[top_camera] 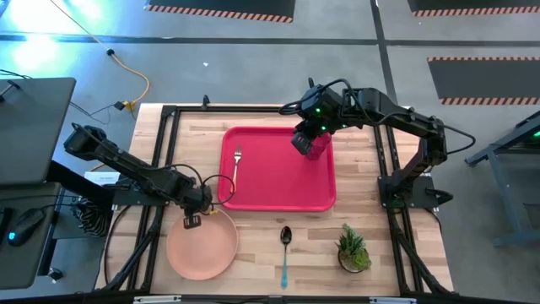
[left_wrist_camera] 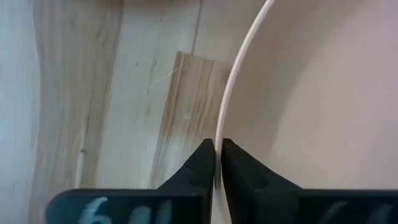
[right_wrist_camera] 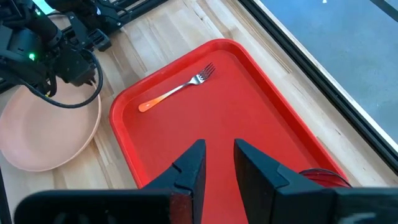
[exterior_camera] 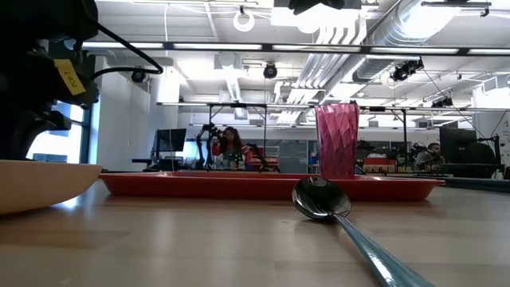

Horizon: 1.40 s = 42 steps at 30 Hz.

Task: Pick and place plate/cup/fork/spoon on tray
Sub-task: Put the plate on the tray to the right of the fork

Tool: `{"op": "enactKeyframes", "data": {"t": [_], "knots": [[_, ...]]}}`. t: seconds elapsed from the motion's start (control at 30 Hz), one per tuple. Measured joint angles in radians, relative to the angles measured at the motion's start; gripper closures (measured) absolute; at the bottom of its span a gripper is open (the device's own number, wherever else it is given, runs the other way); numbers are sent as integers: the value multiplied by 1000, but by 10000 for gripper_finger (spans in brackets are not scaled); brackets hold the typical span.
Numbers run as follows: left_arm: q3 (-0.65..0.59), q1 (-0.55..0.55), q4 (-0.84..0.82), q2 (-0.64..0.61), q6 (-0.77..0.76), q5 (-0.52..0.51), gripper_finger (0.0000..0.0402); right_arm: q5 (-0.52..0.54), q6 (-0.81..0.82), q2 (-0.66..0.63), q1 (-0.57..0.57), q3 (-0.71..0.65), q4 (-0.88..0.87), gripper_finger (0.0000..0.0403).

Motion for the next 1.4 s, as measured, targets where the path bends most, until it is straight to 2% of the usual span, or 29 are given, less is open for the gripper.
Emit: {"op": "enactKeyframes", "data": {"t": [0.2, 0.37, 0.93, 1.1, 1.4], "knots": [[0, 0, 4, 0, -45, 11, 392, 0, -2, 0, 0, 0, 0, 327], [0, 0, 31, 0, -86, 75, 397, 0, -9, 0, 0, 0, 0, 327], [86, 18, 58, 1, -145, 55, 400, 0, -24, 0, 0, 0, 15, 327], [138, 70, 63, 1, -163, 49, 400, 0, -26, 0, 0, 0, 16, 327], [270, 261, 95, 0, -207, -85, 400, 3, -26, 0, 0, 0, 16, 327]]}}
